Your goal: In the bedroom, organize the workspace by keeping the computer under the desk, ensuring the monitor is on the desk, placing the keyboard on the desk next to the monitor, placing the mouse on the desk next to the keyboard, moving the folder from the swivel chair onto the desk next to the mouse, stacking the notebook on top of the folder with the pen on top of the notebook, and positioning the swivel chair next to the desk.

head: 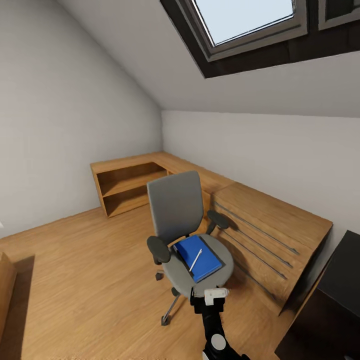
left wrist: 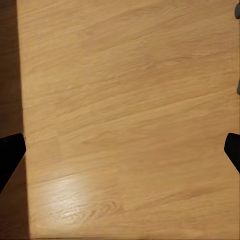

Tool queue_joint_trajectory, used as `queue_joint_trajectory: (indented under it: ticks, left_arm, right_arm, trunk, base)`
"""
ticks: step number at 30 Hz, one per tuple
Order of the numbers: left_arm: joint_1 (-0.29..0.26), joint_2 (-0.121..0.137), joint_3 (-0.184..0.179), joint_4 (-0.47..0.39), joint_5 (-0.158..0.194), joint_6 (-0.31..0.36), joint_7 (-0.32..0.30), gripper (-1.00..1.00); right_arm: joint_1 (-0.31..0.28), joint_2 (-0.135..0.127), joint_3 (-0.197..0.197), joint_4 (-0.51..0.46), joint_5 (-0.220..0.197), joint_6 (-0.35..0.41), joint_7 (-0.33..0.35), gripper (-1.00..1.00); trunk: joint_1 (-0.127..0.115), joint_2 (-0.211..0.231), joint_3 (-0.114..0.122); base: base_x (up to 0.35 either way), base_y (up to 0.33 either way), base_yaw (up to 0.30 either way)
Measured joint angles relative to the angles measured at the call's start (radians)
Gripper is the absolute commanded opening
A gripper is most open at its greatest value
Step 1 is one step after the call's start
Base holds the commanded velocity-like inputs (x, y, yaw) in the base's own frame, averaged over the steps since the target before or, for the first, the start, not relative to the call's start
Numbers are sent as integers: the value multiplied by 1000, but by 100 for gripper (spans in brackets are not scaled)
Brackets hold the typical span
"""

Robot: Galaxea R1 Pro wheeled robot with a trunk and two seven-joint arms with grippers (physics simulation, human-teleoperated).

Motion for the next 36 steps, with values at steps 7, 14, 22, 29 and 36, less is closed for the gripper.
queue_joint_trajectory:
  ticks: [7, 14, 22, 29, 36]
  left_arm:
    - [0, 0, 0, 0, 0, 0, 0, 100]
    - [0, 0, 0, 0, 0, 0, 0, 100]
    - [0, 0, 0, -1, -2, -1, 0, 100]
    - [0, 0, 0, -1, -3, -2, 0, 100]
    - [0, -1, 0, -1, -3, -3, 0, 100]
  right_arm:
    - [0, 0, 2, 3, 0, -1, 1, 100]
    - [0, 0, 27, 3, 1, -50, 8, 100]
    - [0, 0, 78, 3, 1, -68, 9, 100]
    - [0, 0, 83, 3, 1, -68, 9, 100]
    - [0, 0, 83, 3, 1, -64, 7, 100]
  trunk:
    - [0, 0, -4]
    - [0, 0, -5]
    - [0, 0, -6]
    - [-1, 0, -5]
    - [-1, 0, -5]
  base:
    - [0, 0, 257]
    - [0, 0, 46]
    - [64, 29, 1]
    - [278, 78, 0]
    - [315, 10, 0]
